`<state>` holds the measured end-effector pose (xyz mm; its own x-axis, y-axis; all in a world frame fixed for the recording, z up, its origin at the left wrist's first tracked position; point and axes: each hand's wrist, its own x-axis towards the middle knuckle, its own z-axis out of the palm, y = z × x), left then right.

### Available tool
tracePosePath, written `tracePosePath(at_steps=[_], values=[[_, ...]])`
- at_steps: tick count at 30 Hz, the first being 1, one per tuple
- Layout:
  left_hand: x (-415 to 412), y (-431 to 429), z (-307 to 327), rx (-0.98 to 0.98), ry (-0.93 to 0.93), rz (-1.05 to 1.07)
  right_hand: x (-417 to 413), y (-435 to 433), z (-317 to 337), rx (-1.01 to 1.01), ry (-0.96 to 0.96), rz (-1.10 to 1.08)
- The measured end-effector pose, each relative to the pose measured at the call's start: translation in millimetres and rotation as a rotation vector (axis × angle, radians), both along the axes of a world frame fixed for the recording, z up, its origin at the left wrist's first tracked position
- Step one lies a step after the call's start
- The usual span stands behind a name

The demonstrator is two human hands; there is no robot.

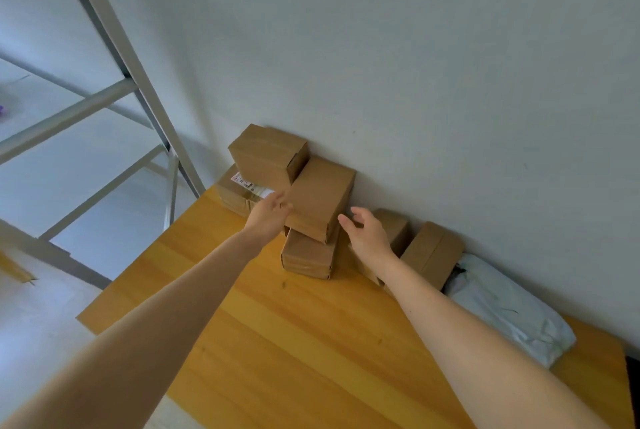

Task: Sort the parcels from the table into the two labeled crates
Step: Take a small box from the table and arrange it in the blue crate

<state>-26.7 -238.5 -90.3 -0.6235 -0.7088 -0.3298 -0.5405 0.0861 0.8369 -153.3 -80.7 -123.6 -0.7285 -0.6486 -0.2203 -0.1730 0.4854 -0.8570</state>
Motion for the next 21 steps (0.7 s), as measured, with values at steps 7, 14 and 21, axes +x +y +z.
tracePosePath(at_steps=[7,14,21], values=[[-11.6,-38.0,-28.7,0.379,0.021,0.129,4.0,-37.3,-15.2,0.013,-0.077,-0.142],[-20.4,-62.3,-44.5,0.505,0.008,0.029,13.0,-60.1,-14.1,-0.035,-0.174,-0.324],[-9.4,-64.2,-51.2,0.498,0.018,-0.142,28.9,-57.3,-4.7,-0.06,-0.208,-0.477]])
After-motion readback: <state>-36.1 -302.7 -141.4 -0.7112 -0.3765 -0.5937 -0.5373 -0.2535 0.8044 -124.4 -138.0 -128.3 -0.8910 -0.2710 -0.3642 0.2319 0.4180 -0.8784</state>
